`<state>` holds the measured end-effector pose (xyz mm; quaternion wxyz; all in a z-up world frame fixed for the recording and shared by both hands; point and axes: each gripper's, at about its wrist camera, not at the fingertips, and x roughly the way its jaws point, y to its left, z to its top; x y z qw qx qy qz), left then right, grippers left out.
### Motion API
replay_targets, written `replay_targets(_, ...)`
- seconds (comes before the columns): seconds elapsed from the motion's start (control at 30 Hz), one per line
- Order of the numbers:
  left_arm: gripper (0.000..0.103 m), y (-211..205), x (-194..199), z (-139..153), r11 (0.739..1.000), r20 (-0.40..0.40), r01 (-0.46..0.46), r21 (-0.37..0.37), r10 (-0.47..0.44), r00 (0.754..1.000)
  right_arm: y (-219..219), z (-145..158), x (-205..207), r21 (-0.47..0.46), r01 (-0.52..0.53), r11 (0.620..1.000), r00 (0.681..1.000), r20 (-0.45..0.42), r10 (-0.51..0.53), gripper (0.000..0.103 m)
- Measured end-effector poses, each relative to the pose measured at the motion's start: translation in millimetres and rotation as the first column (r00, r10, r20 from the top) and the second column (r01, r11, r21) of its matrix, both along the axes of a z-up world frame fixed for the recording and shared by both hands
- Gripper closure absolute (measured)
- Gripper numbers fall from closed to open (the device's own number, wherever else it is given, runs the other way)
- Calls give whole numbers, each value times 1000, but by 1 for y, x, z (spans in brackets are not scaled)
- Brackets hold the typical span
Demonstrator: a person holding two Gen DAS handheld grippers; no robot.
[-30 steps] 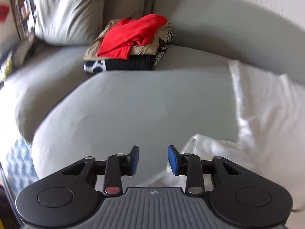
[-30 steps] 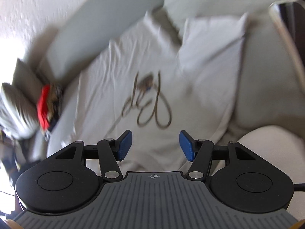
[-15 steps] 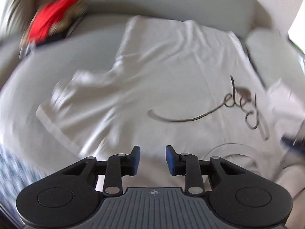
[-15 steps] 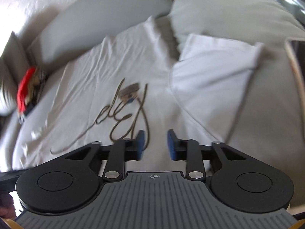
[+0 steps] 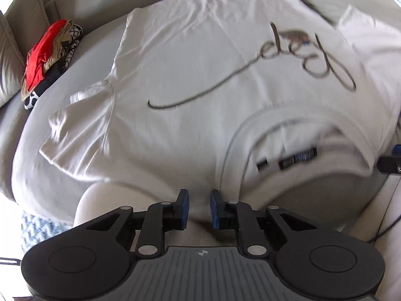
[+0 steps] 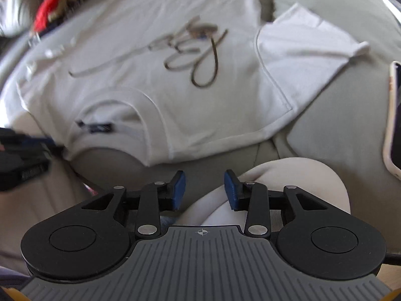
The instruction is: Fold clothes
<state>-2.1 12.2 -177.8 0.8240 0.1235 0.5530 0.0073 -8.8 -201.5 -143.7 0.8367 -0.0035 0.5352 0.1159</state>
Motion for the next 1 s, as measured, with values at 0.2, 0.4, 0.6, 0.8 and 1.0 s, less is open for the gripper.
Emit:
replay_targets(0.2,64,2,-7,28,992,93,0,-126,12,996,6,6,14,54,39,998,993,108,-45,62)
replay_targets(0.4,66,-5,5,-1,993,64,-38,-109,45,997,16,-15,18,31,7,999,1000,-4,-7,61)
replay_targets(0.6,66,9,-7,3,971,-137,-25,-238,-8,991,-19,41,19,309,107,945,994,-22,-106,57)
replay_targets(0.8,63,59,4,106,932,99,-34,-361,74,992,-52,152,33,491,65,869,949,239,-206,25)
replay_targets(1.0,57,115,47,187,892,371,-34,-451,222,902,-67,196,95,532,130,836,889,311,-336,17)
